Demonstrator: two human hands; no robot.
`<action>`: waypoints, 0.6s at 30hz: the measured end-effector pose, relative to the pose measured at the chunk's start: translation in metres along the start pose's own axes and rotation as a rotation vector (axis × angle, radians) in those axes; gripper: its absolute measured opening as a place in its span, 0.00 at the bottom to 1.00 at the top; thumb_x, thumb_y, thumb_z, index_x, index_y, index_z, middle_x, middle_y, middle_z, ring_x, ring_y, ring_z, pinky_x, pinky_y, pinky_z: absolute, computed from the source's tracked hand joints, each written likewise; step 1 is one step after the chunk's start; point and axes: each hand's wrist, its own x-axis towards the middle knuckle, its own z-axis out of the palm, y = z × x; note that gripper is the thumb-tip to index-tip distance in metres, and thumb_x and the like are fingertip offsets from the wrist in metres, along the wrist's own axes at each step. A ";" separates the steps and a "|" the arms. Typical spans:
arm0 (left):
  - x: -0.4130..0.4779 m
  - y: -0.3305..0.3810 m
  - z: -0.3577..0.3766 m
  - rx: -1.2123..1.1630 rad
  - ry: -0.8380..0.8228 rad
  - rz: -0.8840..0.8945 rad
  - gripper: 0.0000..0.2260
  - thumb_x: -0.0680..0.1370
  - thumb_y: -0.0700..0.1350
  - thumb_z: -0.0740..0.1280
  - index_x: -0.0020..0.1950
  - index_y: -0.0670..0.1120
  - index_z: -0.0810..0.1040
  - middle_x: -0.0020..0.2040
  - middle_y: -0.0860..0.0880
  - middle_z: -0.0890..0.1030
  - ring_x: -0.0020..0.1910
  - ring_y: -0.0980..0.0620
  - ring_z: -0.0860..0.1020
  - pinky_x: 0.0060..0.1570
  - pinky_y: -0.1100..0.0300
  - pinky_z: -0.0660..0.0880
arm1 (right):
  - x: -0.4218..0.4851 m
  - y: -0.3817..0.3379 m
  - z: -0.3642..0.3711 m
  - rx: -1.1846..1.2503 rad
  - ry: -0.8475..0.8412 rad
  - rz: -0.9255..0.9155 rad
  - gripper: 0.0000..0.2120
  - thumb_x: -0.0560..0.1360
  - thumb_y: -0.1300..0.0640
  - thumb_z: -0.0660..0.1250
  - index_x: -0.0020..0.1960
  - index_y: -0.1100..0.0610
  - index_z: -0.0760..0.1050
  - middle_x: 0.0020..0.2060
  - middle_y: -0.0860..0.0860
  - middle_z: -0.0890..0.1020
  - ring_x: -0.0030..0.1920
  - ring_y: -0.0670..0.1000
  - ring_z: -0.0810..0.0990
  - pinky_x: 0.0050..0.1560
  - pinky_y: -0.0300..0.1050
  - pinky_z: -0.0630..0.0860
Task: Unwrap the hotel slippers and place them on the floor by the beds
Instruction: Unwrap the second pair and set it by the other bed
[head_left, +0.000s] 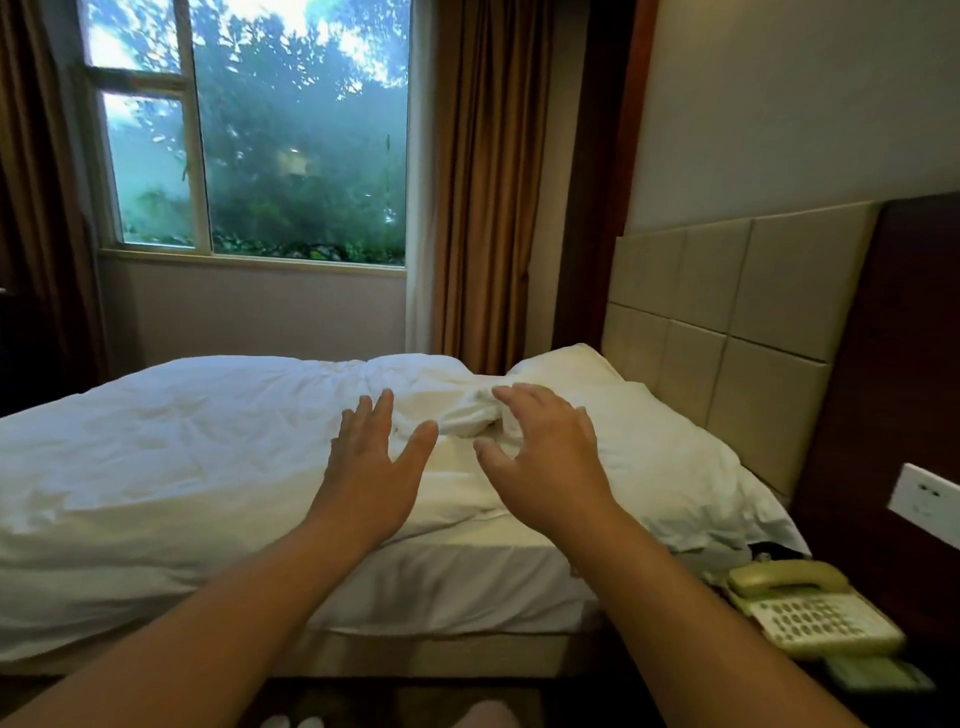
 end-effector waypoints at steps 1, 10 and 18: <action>-0.001 0.006 0.004 0.002 -0.006 0.019 0.40 0.72 0.73 0.46 0.81 0.59 0.46 0.83 0.54 0.45 0.81 0.50 0.43 0.76 0.47 0.46 | -0.001 0.006 -0.006 -0.015 0.006 0.005 0.28 0.73 0.39 0.63 0.72 0.43 0.66 0.72 0.44 0.69 0.72 0.48 0.65 0.75 0.59 0.51; -0.023 0.049 0.034 0.007 -0.086 0.259 0.38 0.73 0.71 0.51 0.81 0.57 0.51 0.83 0.55 0.47 0.81 0.54 0.43 0.76 0.49 0.49 | -0.031 0.056 -0.041 -0.136 0.042 0.054 0.28 0.73 0.40 0.62 0.72 0.43 0.65 0.72 0.46 0.68 0.72 0.49 0.63 0.74 0.59 0.49; -0.061 0.071 0.085 0.048 -0.332 0.569 0.39 0.73 0.71 0.54 0.81 0.58 0.53 0.83 0.55 0.46 0.81 0.54 0.46 0.77 0.48 0.53 | -0.099 0.109 -0.065 -0.186 0.034 0.235 0.29 0.72 0.41 0.61 0.72 0.45 0.66 0.72 0.48 0.67 0.72 0.51 0.62 0.74 0.63 0.51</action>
